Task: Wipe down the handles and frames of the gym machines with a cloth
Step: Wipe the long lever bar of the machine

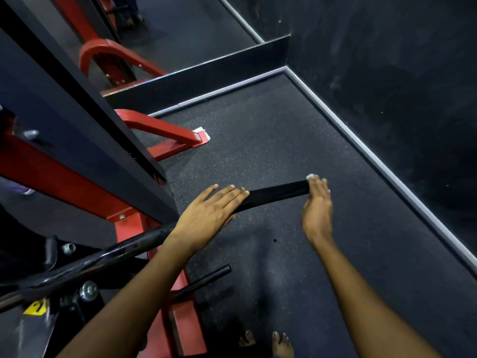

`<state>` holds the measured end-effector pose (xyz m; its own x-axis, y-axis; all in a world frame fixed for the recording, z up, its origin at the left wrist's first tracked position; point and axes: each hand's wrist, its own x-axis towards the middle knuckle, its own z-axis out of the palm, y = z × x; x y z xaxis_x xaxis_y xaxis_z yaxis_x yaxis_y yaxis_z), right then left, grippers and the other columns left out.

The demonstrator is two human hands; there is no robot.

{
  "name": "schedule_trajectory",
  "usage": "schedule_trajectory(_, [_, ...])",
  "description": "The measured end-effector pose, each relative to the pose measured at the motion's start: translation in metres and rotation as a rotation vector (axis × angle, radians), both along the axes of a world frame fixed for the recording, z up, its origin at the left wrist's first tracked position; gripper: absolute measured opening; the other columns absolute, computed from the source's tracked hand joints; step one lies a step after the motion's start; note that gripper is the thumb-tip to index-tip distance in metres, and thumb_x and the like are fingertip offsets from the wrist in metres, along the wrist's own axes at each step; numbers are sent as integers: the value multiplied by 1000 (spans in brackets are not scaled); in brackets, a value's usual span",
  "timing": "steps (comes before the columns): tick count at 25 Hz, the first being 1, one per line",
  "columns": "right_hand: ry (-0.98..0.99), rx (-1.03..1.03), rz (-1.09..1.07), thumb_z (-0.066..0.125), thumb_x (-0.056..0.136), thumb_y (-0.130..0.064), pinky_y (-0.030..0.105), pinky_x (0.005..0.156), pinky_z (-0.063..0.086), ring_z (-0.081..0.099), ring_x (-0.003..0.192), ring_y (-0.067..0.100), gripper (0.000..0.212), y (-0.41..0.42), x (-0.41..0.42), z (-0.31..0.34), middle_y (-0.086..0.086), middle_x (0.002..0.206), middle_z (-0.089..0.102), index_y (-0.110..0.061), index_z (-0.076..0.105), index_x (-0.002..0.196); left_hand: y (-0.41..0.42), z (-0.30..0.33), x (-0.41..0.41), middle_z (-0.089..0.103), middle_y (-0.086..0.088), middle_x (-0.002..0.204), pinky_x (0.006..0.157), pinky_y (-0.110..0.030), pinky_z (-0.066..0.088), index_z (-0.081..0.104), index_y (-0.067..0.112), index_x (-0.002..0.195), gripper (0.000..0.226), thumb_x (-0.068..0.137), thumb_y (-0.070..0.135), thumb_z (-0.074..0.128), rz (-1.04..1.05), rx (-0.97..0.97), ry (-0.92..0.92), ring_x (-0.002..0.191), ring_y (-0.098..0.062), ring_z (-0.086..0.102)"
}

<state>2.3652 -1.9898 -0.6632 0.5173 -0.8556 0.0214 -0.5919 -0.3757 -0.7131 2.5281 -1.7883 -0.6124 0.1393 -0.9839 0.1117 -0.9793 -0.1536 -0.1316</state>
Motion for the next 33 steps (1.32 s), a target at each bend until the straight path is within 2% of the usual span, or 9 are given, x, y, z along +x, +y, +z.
schedule_trajectory(2, [-84, 141, 7, 40, 100, -11, 22, 117, 17, 22, 139, 2, 43, 20, 6, 12, -7, 151, 31, -16, 38, 142, 0, 0, 0, 52, 0, 140, 108, -40, 38, 38, 16, 144, 49, 97, 32, 39, 1, -8, -6, 131, -17, 48])
schedule_trajectory(6, [-202, -20, 408, 46, 84, 18, 27, 118, 15, 24, 141, 14, 66, 66, 1, 10, 4, 152, 31, -7, 35, 143, -2, 1, -1, 54, -1, 138, 106, -41, 40, 43, 15, 141, 56, 90, 31, 57, -4, -35, -5, 129, -18, 50])
schedule_trajectory(9, [-266, 303, 21, 39, 94, 4, 20, 115, 12, 25, 142, 14, 52, 30, 4, 6, 1, 152, 32, -12, 36, 144, 0, -1, -1, 52, 1, 141, 108, -39, 39, 38, 17, 143, 50, 96, 32, 47, -2, -26, -8, 131, -17, 48])
schedule_trajectory(15, [-219, -65, 267, 42, 97, -7, 27, 112, 26, 30, 139, 13, 51, 86, 0, 23, -1, 148, 38, -16, 32, 146, -1, 1, 0, 51, 1, 141, 108, -39, 38, 33, 17, 143, 50, 97, 33, 35, 5, -12, -14, 131, -16, 47])
schedule_trajectory(17, [-221, 206, -199, 40, 100, -40, 31, 85, 46, 59, 107, 13, 43, 61, -2, 30, -1, 114, 64, -25, 44, 140, -2, 1, 1, 50, 2, 142, 109, -38, 38, 33, 18, 144, 50, 96, 34, 33, 10, -12, -12, 131, -15, 47])
schedule_trajectory(20, [-504, 862, -851, 48, 97, -11, 29, 83, 51, 62, 77, 18, 15, 3, 3, 27, 13, 97, 63, -9, 63, 96, -2, 2, 1, 49, 2, 143, 110, -37, 34, 31, 18, 144, 51, 96, 34, 31, 12, 3, -25, 132, -15, 46])
schedule_trajectory(24, [-788, 1333, -880, 38, 93, 13, 33, 93, 50, 58, 95, 25, 23, 7, 33, 41, 13, 88, 54, 0, 48, 77, -1, 4, 1, 48, 1, 144, 110, -36, 26, 31, 17, 145, 52, 96, 33, 32, 18, -2, -27, 133, -16, 45])
schedule_trajectory(28, [-670, 1482, -679, 28, 92, 13, 44, 108, 35, 47, 124, 36, 35, 10, 22, 58, 25, 124, 52, 13, 47, 121, -2, 7, 1, 49, 0, 143, 109, -36, 26, 35, 15, 144, 51, 96, 33, 32, 17, -21, -37, 132, -17, 46])
schedule_trajectory(33, [-782, 1493, -708, 35, 93, 8, 18, 70, 57, 71, 79, 20, 23, 4, 21, 59, 15, 94, 64, 6, 57, 96, -2, 9, 0, 49, -1, 143, 110, -35, 26, 38, 15, 144, 51, 97, 33, 32, 27, -30, -46, 132, -17, 46])
